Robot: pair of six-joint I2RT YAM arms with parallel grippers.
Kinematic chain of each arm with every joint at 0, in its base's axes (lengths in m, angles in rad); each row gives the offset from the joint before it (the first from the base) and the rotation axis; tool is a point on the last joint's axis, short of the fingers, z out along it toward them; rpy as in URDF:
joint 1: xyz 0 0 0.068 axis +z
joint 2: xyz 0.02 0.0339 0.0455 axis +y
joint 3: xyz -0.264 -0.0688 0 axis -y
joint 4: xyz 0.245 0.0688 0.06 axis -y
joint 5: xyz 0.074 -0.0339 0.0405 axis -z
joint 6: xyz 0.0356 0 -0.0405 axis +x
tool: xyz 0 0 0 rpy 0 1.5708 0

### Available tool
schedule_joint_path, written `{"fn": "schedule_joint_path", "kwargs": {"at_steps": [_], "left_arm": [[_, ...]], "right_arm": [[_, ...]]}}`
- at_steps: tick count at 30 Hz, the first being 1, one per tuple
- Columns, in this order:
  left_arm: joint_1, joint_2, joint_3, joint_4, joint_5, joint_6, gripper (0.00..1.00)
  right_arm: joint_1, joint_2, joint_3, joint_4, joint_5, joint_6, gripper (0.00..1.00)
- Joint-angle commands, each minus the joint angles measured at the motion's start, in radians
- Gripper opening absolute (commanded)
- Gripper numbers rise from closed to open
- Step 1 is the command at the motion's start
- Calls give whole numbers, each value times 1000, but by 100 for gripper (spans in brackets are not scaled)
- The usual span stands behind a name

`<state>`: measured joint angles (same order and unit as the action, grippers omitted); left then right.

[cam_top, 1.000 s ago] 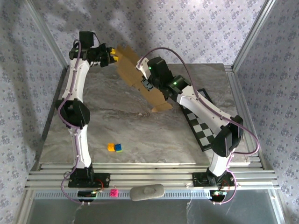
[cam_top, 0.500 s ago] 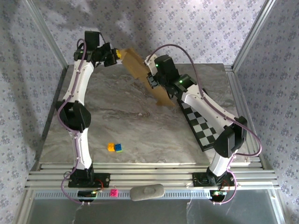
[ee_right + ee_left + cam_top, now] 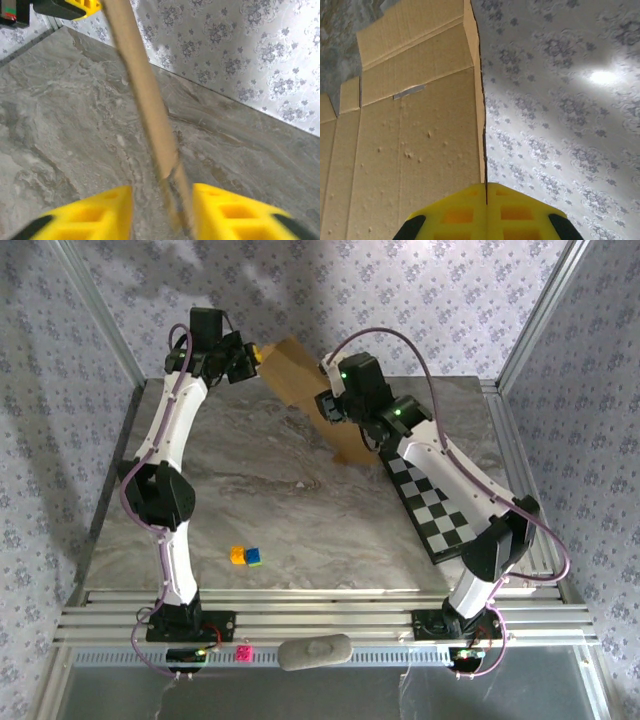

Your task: Fold the paper box

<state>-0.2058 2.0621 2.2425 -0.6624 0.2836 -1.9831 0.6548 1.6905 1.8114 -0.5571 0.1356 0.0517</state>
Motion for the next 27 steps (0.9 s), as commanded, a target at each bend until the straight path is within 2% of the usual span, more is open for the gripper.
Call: {"fn": "schedule_joint_path", "kwargs": {"at_steps": [1,6,9,12,14,16,17,19,20,22,24,27], "left_arm": [[-26,-69,-10,61,-113,29,0],[-79,-69,-44,135,-236,38,0],[-112,-51,-39,163,-288,48,0],[-139,-29,-25,179,-303,51,0],[-151,-22,-21,185,-307,51,0],[-159,-16,-18,187,-306,52,0],[-163,-14,-18,187,-308,52,0],[-168,-17,-18,184,-313,59,0],[-168,-19,-17,184,-316,65,0],[-170,-25,-18,183,-320,84,0],[-170,-35,-29,196,-325,100,0],[-175,-52,-65,233,-335,116,0]], "right_arm": [[-4,-50,65,-86,-18,198,49],[-25,-101,139,-213,-35,665,52],[-43,-137,120,-146,-80,953,52],[-56,-130,129,-112,-72,1229,56],[-85,-110,134,-73,-89,1356,58],[-123,-68,191,-9,-122,1342,58],[-142,-31,271,-38,-126,1259,58],[-179,34,433,-174,-144,1073,58],[-198,58,491,-255,-161,1039,58],[-257,65,477,-273,-278,1088,60],[-318,43,365,-208,-437,1205,58],[-325,-25,199,-87,-474,1372,55]]}}
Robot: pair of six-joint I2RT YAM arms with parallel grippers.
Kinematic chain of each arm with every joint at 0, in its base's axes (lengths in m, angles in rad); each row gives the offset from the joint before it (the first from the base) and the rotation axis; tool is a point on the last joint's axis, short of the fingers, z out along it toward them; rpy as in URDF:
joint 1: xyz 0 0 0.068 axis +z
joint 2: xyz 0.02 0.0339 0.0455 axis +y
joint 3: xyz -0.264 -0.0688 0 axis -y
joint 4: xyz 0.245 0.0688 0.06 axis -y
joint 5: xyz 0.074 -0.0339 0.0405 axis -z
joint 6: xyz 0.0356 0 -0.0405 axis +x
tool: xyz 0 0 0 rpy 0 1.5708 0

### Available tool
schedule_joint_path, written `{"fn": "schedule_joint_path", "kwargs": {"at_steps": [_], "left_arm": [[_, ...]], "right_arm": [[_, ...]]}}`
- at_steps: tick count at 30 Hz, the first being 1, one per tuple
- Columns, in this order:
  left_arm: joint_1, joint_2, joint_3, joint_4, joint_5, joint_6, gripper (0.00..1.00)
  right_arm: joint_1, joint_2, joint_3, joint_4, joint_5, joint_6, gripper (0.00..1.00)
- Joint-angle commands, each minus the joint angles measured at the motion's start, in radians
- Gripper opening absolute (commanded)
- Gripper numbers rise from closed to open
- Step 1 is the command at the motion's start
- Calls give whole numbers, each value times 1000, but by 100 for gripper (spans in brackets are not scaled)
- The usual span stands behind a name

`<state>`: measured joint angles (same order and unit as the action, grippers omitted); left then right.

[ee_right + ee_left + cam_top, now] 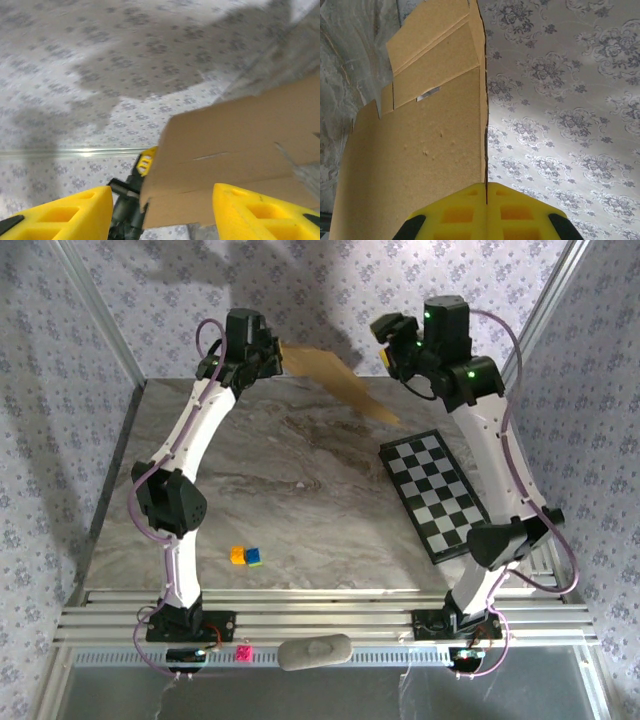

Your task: Fold the paper box

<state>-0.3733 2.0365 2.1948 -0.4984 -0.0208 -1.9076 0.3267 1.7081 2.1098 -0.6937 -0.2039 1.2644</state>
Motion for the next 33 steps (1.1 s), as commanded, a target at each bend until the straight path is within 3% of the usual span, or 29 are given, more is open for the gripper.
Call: {"fn": "schedule_joint_path", "kwargs": {"at_steps": [1,5,8,12,14,21,28,33], "left_arm": [[-9,-29,-21,75,-31,46,0],[-12,-29,-17,85,-45,85,0],[-15,-26,-15,106,-56,120,0],[-23,-19,-31,157,-56,145,0],[-28,-19,-46,179,-57,147,0],[-41,-42,-110,244,-55,159,0],[-49,-79,-196,308,-55,157,0],[-52,-97,-232,340,-56,160,0]], "right_arm": [[9,-62,-134,87,-125,189,55],[36,-74,-118,69,-106,218,59],[81,-100,-175,120,-129,331,60],[185,-178,-330,277,32,495,62],[201,-171,-363,295,43,541,62],[169,-148,-519,554,113,710,66],[126,-100,-523,598,120,786,66],[120,-57,-517,579,90,814,55]]}}
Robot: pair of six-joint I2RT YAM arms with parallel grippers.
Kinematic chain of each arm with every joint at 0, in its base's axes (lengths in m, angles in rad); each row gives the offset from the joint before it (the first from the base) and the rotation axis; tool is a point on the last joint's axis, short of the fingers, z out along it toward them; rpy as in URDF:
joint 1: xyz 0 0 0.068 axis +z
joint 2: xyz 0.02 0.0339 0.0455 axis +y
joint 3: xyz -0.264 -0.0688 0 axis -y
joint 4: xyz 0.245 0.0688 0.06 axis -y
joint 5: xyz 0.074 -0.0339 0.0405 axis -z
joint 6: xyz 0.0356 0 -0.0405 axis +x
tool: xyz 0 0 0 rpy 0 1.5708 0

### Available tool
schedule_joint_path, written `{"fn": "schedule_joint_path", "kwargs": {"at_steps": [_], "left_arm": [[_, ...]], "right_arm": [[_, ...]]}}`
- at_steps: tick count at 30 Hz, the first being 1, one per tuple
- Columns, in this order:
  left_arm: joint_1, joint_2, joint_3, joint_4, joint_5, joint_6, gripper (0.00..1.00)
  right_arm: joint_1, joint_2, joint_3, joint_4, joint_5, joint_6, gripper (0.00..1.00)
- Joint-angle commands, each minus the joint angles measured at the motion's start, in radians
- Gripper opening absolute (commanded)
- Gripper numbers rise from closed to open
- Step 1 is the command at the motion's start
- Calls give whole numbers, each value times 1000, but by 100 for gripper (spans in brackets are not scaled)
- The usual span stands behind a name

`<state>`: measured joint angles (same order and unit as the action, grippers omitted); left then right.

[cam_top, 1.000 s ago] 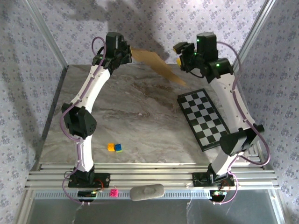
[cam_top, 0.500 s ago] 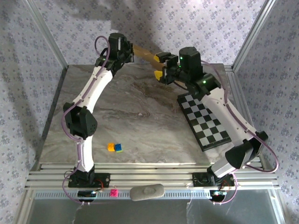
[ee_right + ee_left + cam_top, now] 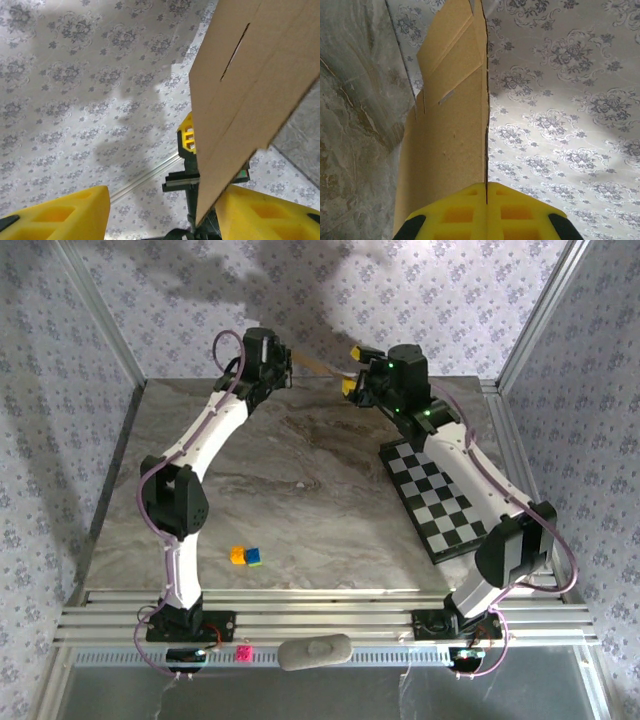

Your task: Fold the paper box

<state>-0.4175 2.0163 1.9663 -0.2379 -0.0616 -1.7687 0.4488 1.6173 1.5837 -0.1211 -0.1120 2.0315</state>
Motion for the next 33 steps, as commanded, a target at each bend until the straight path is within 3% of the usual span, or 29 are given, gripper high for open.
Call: {"fn": "schedule_joint_path", "kwargs": {"at_steps": [1,8,10,14,17,18,19,21,22,23,25,30,33], "left_arm": [[-9,-80,-7,82,-15,23,0],[-10,-92,-42,115,-11,32,0],[-10,-94,-46,123,-9,31,0],[-12,-101,-58,136,0,43,0],[-9,-119,-99,202,23,45,0],[-4,-127,-119,235,47,38,0],[4,-139,-138,257,76,26,12],[23,-188,-170,236,110,25,51],[35,-224,-179,179,117,35,66],[49,-257,-192,147,118,52,74],[88,-333,-244,96,113,71,84],[183,-432,-373,117,199,-25,86],[189,-468,-406,70,267,-103,87]], "right_arm": [[-3,38,6,6,-11,51,54],[-5,43,-26,1,-7,63,56],[-9,59,-32,29,-9,72,52],[-12,106,-5,98,-17,78,30],[-13,124,25,126,-39,60,0],[-17,126,28,146,-46,44,0],[-24,128,34,169,-59,18,0],[-44,140,63,191,-121,-47,0],[-56,145,76,203,-161,-71,0],[-60,149,78,226,-185,-82,0],[-66,153,78,265,-243,-81,0],[-38,134,55,299,-283,-59,0],[-24,128,60,306,-279,-57,0]]}}
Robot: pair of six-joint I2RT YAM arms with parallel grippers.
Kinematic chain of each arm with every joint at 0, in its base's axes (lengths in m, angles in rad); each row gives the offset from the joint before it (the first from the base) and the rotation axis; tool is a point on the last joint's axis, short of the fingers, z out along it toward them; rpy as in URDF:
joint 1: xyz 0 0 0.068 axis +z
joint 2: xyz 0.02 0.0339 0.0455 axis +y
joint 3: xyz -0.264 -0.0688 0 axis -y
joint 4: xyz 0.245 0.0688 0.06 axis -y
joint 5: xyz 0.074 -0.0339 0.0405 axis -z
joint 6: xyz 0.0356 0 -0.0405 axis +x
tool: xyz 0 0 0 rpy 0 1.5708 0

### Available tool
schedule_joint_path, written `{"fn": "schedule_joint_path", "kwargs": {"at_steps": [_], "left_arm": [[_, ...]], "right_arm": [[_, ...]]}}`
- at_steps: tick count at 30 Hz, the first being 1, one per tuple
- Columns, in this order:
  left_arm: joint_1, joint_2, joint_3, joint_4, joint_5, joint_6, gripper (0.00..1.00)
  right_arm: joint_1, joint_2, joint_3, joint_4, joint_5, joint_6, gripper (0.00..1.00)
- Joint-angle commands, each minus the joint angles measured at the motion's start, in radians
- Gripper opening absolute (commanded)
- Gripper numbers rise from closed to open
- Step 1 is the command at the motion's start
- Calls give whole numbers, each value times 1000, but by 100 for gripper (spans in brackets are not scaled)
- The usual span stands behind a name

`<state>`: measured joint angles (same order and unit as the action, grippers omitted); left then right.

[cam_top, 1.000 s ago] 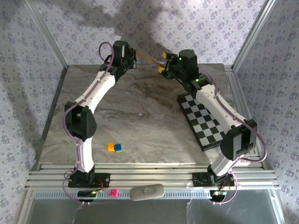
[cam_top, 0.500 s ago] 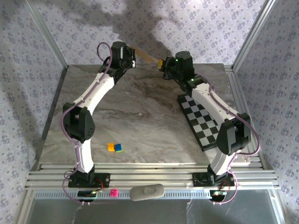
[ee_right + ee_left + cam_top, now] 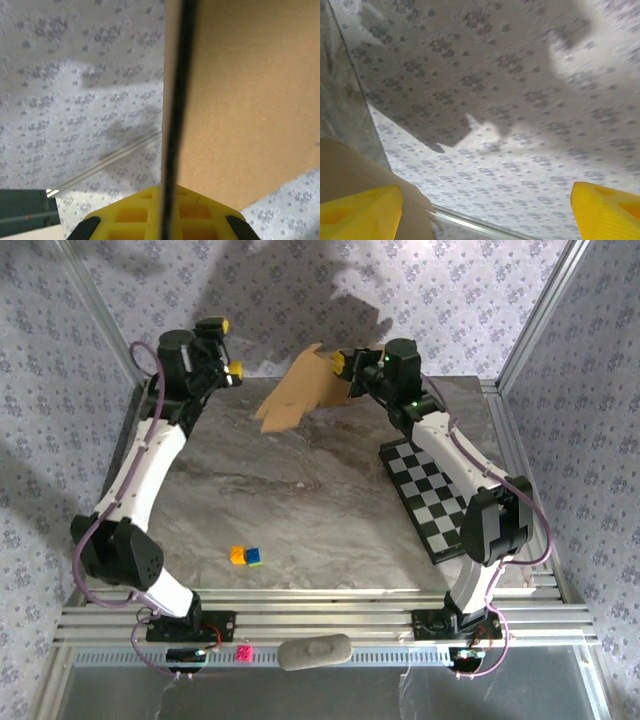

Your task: Fold the paper box

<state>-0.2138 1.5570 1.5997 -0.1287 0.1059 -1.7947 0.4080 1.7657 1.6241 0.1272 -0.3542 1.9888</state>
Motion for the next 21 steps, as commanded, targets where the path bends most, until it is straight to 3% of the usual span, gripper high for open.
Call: {"fn": "schedule_joint_path", "kwargs": {"at_steps": [1,7,12,15,16,21], "left_arm": [[-18,-27,-45,-75,105,-100,87],[-104,-137,-185,-147,59,-379,91],[-179,-176,-211,-185,0,-511,91],[-186,-177,-213,-182,-22,-538,92],[-186,-171,-214,-182,-32,-547,97],[-178,-103,-240,-86,-61,-602,96]], "right_arm": [[19,-17,24,60,-35,-16,0],[41,-4,38,98,-16,-15,0],[52,2,29,149,1,-14,0],[58,-4,0,188,16,-13,0],[60,-7,-12,211,23,-9,0],[74,-22,-44,252,45,3,0]]}}
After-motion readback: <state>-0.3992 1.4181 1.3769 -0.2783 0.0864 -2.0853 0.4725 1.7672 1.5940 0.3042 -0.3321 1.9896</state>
